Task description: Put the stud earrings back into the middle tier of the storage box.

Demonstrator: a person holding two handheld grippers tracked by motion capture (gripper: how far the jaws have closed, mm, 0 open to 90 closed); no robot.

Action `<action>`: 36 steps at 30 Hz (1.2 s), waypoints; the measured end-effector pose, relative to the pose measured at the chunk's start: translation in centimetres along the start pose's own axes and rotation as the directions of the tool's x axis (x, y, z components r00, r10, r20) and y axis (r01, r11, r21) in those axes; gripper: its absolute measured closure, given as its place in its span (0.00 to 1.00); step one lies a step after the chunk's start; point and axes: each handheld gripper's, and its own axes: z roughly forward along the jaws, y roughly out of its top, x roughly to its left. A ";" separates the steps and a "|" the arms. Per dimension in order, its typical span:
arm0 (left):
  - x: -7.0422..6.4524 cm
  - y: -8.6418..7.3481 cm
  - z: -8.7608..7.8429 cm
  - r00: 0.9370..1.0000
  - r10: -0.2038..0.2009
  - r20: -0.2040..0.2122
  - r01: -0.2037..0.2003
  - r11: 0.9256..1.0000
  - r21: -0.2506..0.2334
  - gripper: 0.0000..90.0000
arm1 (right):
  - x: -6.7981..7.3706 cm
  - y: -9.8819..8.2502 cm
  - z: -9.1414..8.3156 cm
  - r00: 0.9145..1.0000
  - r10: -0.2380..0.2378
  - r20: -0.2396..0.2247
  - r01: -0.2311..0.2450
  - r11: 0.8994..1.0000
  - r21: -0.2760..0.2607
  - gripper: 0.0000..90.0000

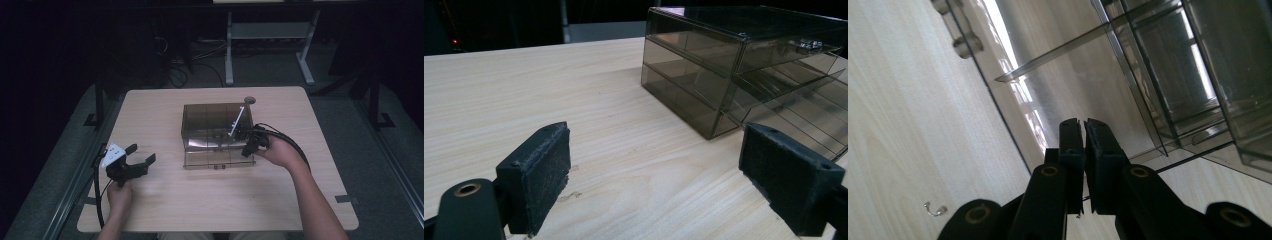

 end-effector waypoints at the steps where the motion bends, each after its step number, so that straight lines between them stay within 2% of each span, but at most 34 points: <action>1: 0.0 0.0 0.0 1.000 -0.001 0.000 0.001 1.000 -0.001 0.14 | -0.1 0.0 0.1 1.000 0.004 0.000 -0.004 1.000 0.006 0.96; 8: 0.0 0.0 0.0 1.000 -0.005 -0.001 0.005 1.000 -0.001 0.14 | -0.6 -0.1 0.5 1.000 0.018 0.004 -0.018 1.000 0.020 0.96; 18: 0.0 0.0 0.0 1.000 -0.003 0.001 0.003 1.000 0.000 0.14 | 0.1 -0.7 -0.9 1.000 0.005 -0.013 -0.006 1.000 -0.025 0.91; 27: 0.0 0.0 0.1 1.000 0.000 0.000 0.000 1.000 0.002 0.14 | 2.0 -2.5 -2.9 0.999 -0.024 -0.036 0.021 0.995 -0.099 0.87; 32: 0.0 0.0 0.1 1.000 0.009 -0.001 -0.009 1.000 0.005 0.14 | 3.3 -3.5 -3.8 0.999 -0.044 -0.031 0.040 0.992 -0.123 0.86; 36: -0.1 0.0 0.1 1.000 -0.005 -0.001 0.005 1.000 0.000 0.14 | 4.4 -4.3 -4.1 0.998 -0.065 -0.022 0.061 0.989 -0.137 0.84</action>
